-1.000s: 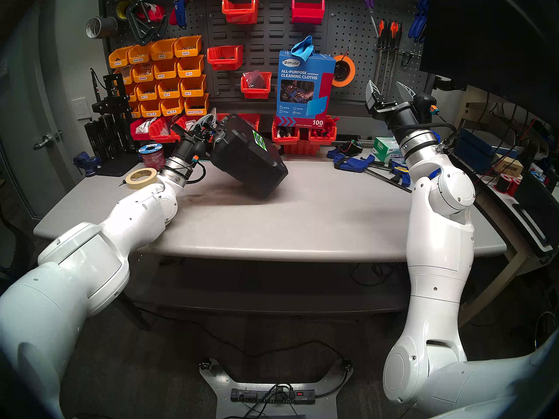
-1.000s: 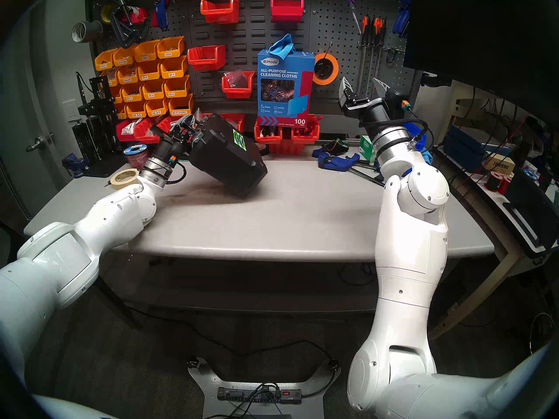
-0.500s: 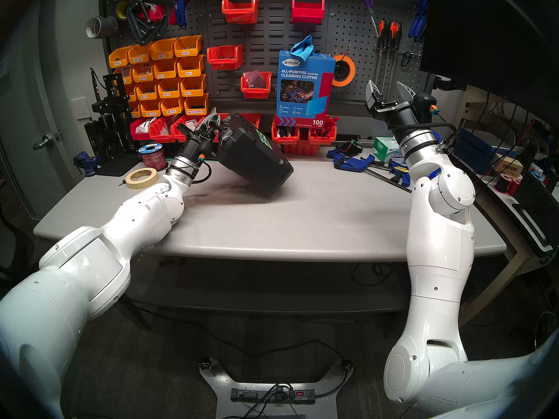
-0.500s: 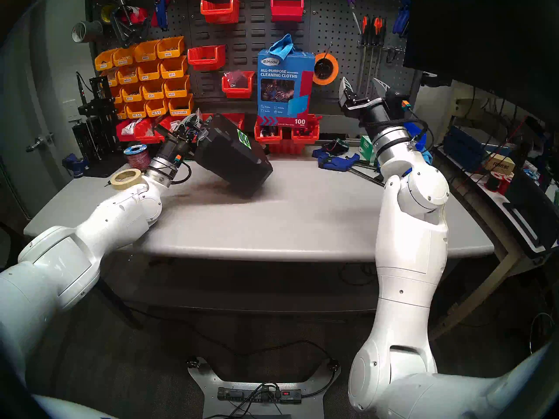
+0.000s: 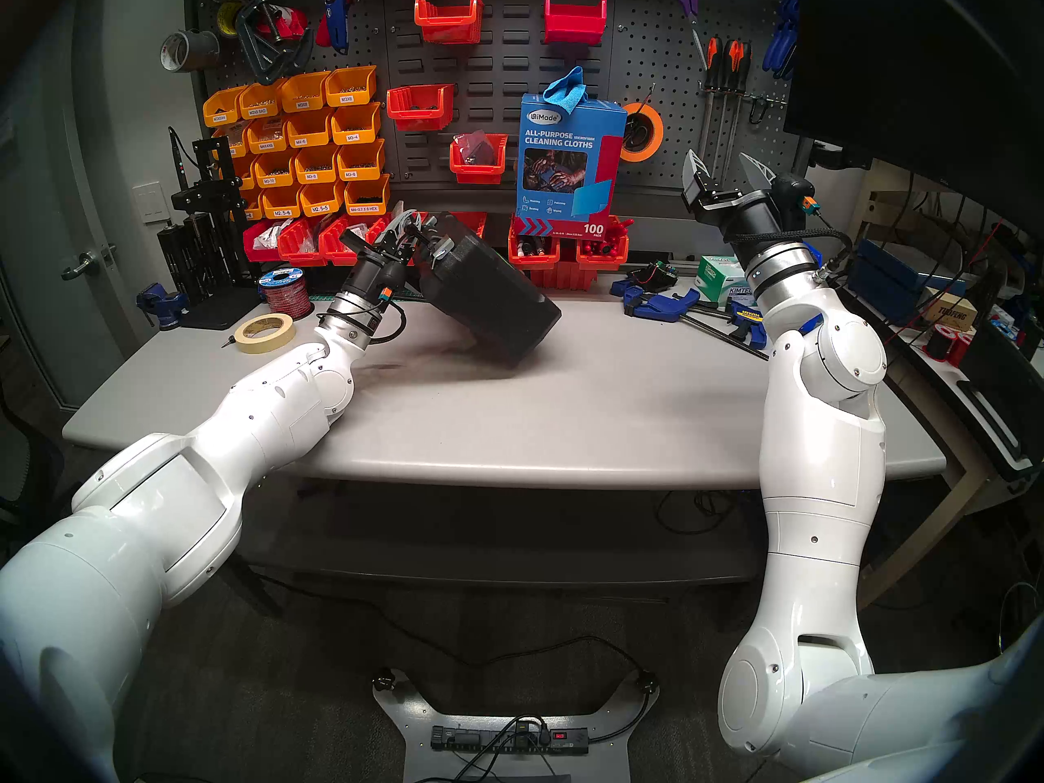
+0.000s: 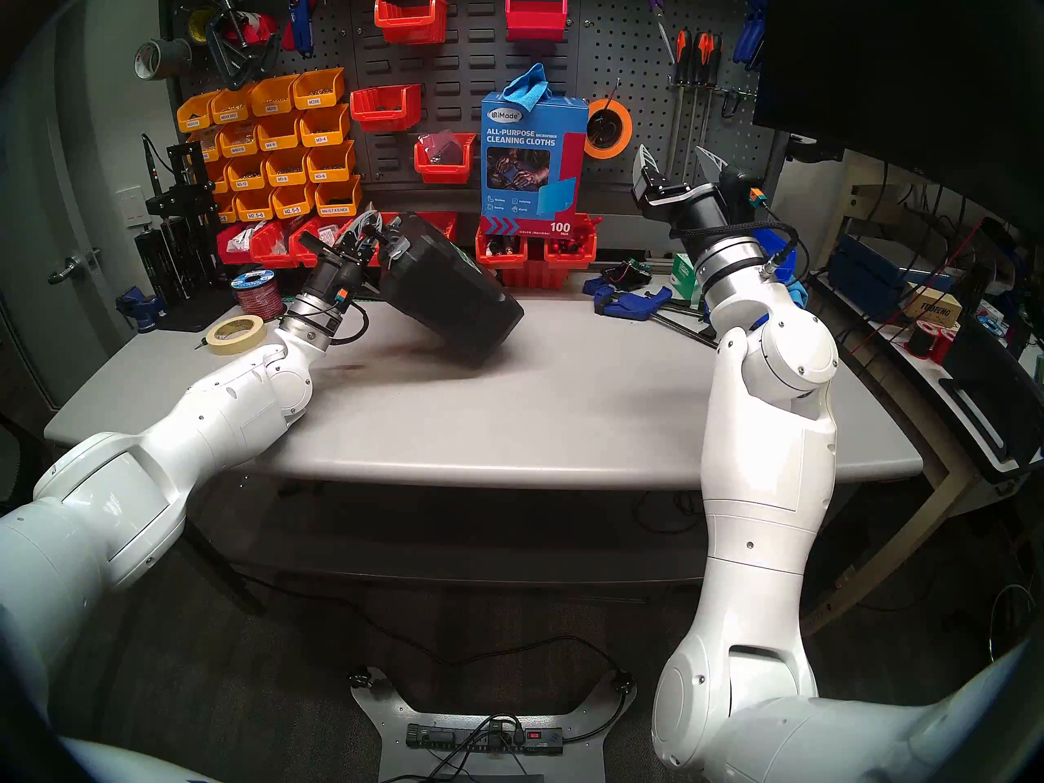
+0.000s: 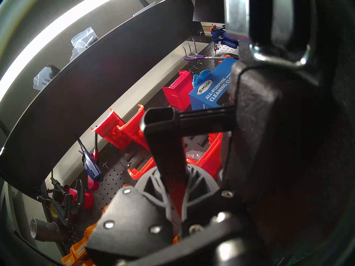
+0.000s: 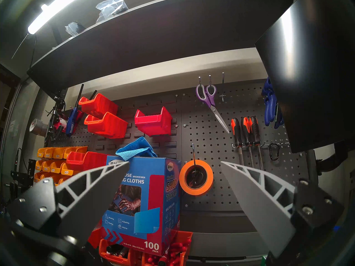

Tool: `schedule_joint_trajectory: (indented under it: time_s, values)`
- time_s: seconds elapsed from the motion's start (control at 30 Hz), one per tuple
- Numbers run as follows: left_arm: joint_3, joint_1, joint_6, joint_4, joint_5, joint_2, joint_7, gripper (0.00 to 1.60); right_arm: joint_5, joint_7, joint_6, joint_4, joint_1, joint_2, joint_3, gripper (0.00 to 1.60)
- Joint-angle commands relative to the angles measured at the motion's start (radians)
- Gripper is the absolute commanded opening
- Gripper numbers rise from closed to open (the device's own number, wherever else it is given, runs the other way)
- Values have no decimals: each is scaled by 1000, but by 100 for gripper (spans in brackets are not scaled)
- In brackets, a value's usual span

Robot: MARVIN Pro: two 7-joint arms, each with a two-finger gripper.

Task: Open the tool box

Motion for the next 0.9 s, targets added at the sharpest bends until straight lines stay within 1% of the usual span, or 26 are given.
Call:
schedule_joint_trajectory:
  time_s: [0.0, 0.3, 0.6, 0.87]
  values:
    - [-16, 5, 1, -61, -27, -7, 3, 0, 0, 0, -2, -7, 4, 2, 0, 160]
    - [-26, 15, 15, -145, -40, -13, -1, 0, 4, -3, -3, -4, 4, 5, -2, 160]
    - [-27, 28, 35, -237, -58, -48, -5, 0, 8, -6, -3, -2, 4, 8, -5, 160]
    - [-34, 33, 61, -318, -72, -60, -13, 0, 11, -8, -4, 1, 5, 10, -7, 160]
